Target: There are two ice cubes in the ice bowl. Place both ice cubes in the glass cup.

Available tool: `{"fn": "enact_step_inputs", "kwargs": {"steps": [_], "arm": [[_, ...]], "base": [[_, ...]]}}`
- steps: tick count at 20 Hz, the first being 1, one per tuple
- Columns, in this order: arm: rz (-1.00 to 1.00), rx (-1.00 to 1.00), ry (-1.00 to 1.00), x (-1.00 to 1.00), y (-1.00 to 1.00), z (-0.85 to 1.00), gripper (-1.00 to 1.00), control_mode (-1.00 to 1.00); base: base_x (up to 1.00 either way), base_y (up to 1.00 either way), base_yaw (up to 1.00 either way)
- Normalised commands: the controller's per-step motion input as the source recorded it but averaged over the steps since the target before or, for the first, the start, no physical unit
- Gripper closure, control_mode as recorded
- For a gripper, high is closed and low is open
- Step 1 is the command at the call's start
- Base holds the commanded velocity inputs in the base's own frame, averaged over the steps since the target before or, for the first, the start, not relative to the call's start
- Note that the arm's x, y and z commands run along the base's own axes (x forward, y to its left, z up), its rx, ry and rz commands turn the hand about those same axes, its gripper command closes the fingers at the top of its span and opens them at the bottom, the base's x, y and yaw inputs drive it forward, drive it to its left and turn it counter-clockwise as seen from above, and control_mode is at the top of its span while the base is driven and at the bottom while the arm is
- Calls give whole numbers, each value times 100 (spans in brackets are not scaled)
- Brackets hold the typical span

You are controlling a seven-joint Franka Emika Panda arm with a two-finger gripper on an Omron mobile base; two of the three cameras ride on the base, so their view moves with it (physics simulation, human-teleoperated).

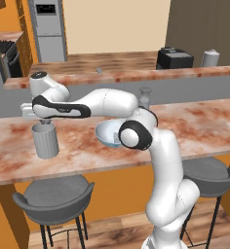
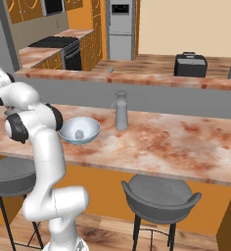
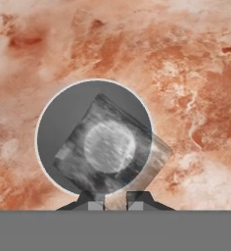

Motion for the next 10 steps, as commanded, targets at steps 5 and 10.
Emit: {"fn": "enact_step_inputs", "kwargs": {"steps": [5, 10], "arm": [[0, 0, 6, 1, 8, -19, 100, -100], [0, 0, 2, 11, 9, -7, 100, -100]], "base": [[0, 0, 0], [0, 0, 0]]}}
